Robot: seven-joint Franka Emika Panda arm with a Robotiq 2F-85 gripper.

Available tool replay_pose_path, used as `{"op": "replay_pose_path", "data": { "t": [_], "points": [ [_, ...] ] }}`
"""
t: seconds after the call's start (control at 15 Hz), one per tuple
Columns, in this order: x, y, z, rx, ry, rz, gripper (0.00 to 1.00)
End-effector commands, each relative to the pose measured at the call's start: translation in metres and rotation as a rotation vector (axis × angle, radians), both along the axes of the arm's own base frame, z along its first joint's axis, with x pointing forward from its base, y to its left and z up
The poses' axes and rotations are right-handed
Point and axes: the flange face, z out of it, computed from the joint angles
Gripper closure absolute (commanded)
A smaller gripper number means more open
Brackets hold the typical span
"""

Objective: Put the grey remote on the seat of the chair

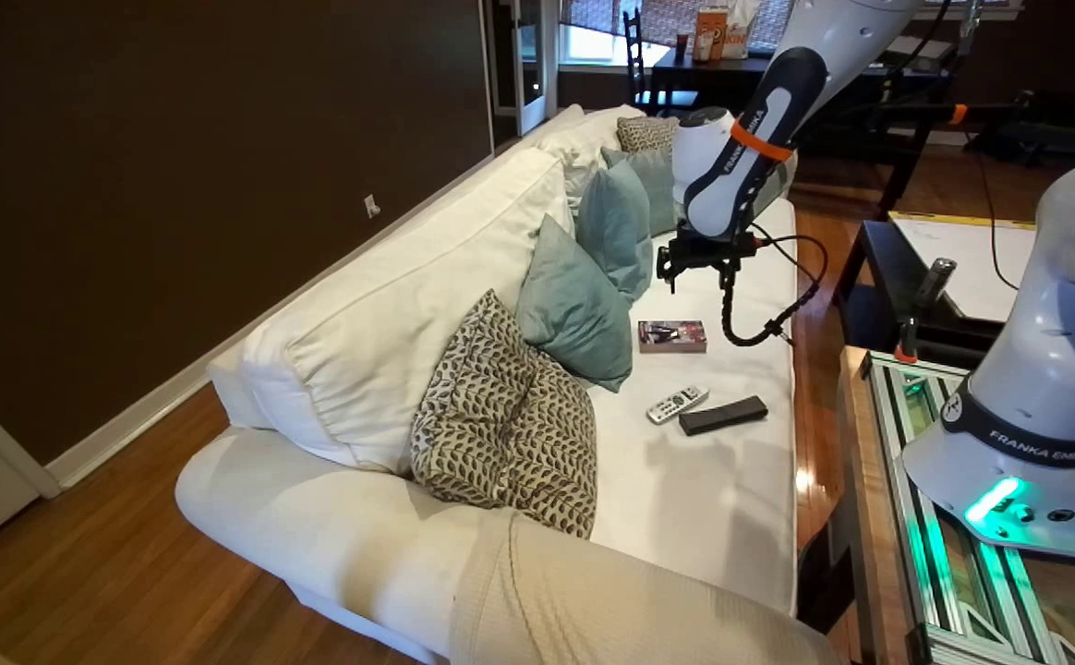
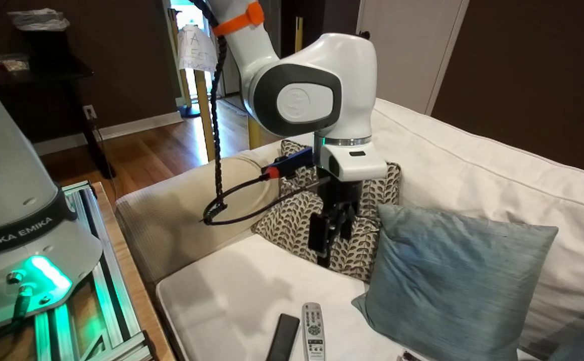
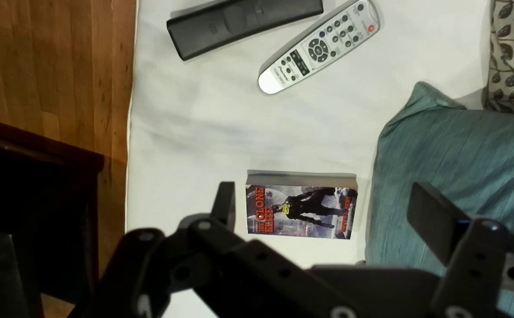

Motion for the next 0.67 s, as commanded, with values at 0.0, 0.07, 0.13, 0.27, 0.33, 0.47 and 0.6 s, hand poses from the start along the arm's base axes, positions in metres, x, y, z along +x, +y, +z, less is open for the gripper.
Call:
{"op": "replay_pose_path", "data": {
  "t": [0.0, 0.07, 0.13, 0.27, 0.33, 0.47, 0.6],
  "points": [
    [-0.0002, -0.0013, 0.0009, 0.002, -0.004, 0.001, 0.00],
    [-0.0006, -0.0012, 0.0015, 0.003, -0.005, 0.001, 0.00],
    [-0.0010, -0.0008, 0.0015, 0.004, -0.005, 0.001, 0.00],
    [-0.0020, -0.0004, 0.0010, 0.005, -0.004, 0.001, 0.00],
    [-0.0023, -0.0002, 0.0007, 0.005, -0.003, 0.001, 0.00],
    [-0.0026, -0.0001, 0.0005, 0.005, -0.003, 0.001, 0.00],
    [-0.0028, 0.0003, 0.0008, 0.005, -0.003, 0.001, 0.00]
  ]
}}
